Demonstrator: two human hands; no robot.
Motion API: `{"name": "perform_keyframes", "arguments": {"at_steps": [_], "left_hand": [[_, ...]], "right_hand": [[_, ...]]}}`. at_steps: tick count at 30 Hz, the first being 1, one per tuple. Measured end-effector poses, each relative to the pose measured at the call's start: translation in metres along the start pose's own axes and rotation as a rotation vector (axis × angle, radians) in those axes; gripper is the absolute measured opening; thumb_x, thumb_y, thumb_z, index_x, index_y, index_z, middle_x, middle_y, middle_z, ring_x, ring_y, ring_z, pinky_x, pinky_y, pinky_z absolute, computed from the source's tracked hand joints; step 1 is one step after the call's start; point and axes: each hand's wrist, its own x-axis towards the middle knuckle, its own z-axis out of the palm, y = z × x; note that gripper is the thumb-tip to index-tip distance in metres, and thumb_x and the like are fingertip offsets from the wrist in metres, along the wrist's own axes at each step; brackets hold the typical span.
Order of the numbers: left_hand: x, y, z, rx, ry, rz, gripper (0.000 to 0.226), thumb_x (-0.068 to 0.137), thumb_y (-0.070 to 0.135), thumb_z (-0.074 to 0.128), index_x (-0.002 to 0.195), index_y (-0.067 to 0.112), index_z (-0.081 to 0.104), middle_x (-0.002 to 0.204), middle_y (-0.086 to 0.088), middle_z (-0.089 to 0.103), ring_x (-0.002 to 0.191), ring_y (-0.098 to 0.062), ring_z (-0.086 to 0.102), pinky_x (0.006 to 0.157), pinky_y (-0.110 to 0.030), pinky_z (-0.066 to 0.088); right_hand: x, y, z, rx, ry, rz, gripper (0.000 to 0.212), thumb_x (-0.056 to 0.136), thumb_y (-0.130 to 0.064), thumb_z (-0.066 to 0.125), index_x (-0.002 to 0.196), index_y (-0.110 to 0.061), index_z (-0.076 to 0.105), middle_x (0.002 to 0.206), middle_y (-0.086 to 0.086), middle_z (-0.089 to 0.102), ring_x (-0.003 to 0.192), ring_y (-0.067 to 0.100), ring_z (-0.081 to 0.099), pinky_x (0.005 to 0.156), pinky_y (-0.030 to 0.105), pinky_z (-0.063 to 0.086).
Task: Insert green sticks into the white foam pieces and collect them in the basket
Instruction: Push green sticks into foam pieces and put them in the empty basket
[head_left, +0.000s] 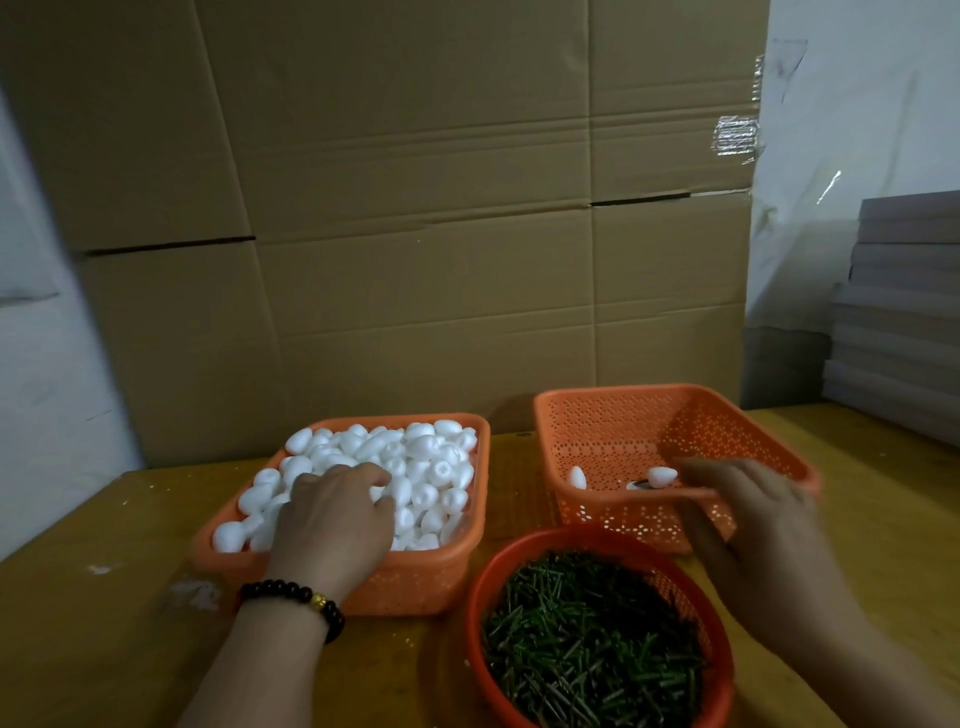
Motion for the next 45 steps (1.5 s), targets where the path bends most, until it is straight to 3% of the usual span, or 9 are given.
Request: {"name": "perform_keyframes", "arguments": {"at_steps": [3, 6, 9, 15, 23, 28, 35, 38, 45], "left_hand": [[-0.003, 0.010, 0.012, 0.098, -0.069, 0.079, 0.042, 0.096, 0.035, 0.037, 0.137, 0.039, 0.045, 0.134, 0.010, 0.056, 0.125, -0.020, 0.045, 0.095, -0.036, 0.042], [-0.002, 0.011, 0.018, 0.183, -0.155, 0.122, 0.045, 0.097, 0.047, 0.026, 0.141, 0.046, 0.035, 0.144, 0.015, 0.045, 0.133, -0.021, 0.034, 0.104, -0.041, 0.031], [-0.002, 0.010, 0.019, 0.229, -0.227, 0.093, 0.053, 0.092, 0.061, 0.021, 0.143, 0.048, 0.030, 0.151, 0.011, 0.036, 0.139, -0.022, 0.025, 0.109, -0.045, 0.021], [-0.002, 0.011, 0.021, 0.259, -0.206, 0.070, 0.055, 0.089, 0.065, 0.025, 0.134, 0.041, 0.043, 0.138, 0.004, 0.051, 0.132, -0.025, 0.034, 0.105, -0.044, 0.025], [-0.003, 0.011, 0.017, 0.152, -0.143, 0.055, 0.043, 0.089, 0.057, 0.038, 0.127, 0.040, 0.049, 0.122, 0.007, 0.060, 0.121, -0.022, 0.047, 0.098, -0.040, 0.034], [-0.003, 0.010, 0.014, 0.068, -0.070, 0.080, 0.037, 0.090, 0.048, 0.046, 0.125, 0.038, 0.046, 0.116, 0.011, 0.064, 0.110, -0.015, 0.056, 0.095, -0.038, 0.041], [-0.003, 0.008, 0.007, 0.020, 0.103, 0.117, 0.018, 0.093, 0.025, 0.049, 0.107, 0.035, 0.048, 0.094, 0.014, 0.066, 0.085, -0.013, 0.062, 0.071, -0.031, 0.044], [-0.005, 0.013, 0.002, -0.178, 0.129, 0.139, 0.014, 0.093, 0.027, 0.052, 0.105, 0.035, 0.051, 0.088, 0.017, 0.063, 0.078, -0.009, 0.062, 0.070, -0.032, 0.051], [-0.016, 0.037, -0.008, -0.878, -0.106, 0.094, 0.013, 0.091, 0.023, 0.063, 0.102, 0.029, 0.062, 0.090, 0.002, 0.073, 0.085, -0.009, 0.068, 0.073, -0.026, 0.053]], "right_hand": [[-0.010, -0.024, -0.002, 0.119, -0.180, -0.097, 0.038, 0.083, -0.054, 0.052, 0.117, -0.041, 0.059, 0.115, -0.026, 0.053, 0.109, -0.001, 0.048, 0.093, 0.034, 0.042], [-0.016, -0.036, 0.001, 0.052, -0.403, -0.226, 0.059, 0.075, -0.080, 0.033, 0.124, -0.053, 0.049, 0.123, -0.039, 0.040, 0.118, -0.021, 0.024, 0.099, 0.021, 0.024], [-0.020, -0.037, 0.005, -0.001, -0.539, -0.310, 0.070, 0.070, -0.087, 0.029, 0.131, -0.055, 0.040, 0.126, -0.040, 0.036, 0.113, -0.027, 0.012, 0.098, 0.013, 0.012], [-0.021, -0.035, 0.009, 0.010, -0.607, -0.392, 0.061, 0.072, -0.078, 0.038, 0.129, -0.056, 0.041, 0.124, -0.037, 0.041, 0.113, -0.028, 0.013, 0.099, 0.005, 0.000], [-0.017, -0.030, 0.014, -0.001, -0.664, -0.416, 0.055, 0.073, -0.065, 0.042, 0.127, -0.056, 0.041, 0.118, -0.033, 0.049, 0.119, -0.017, 0.030, 0.103, 0.010, 0.008], [-0.018, -0.031, 0.012, 0.049, -0.617, -0.433, 0.042, 0.075, -0.059, 0.051, 0.117, -0.051, 0.052, 0.107, -0.035, 0.051, 0.110, -0.021, 0.033, 0.098, 0.003, 0.007], [-0.018, -0.033, 0.009, 0.112, -0.586, -0.427, 0.035, 0.075, -0.057, 0.046, 0.105, -0.045, 0.060, 0.096, -0.034, 0.054, 0.105, -0.017, 0.038, 0.095, 0.006, 0.017], [-0.018, -0.035, 0.010, 0.106, -0.565, -0.417, 0.034, 0.076, -0.059, 0.043, 0.101, -0.045, 0.062, 0.094, -0.032, 0.056, 0.101, -0.014, 0.044, 0.096, 0.011, 0.025], [-0.021, -0.039, 0.007, 0.142, -0.445, -0.348, 0.014, 0.076, -0.043, 0.059, 0.089, -0.042, 0.063, 0.089, -0.029, 0.055, 0.090, -0.006, 0.053, 0.088, 0.019, 0.041]]}}
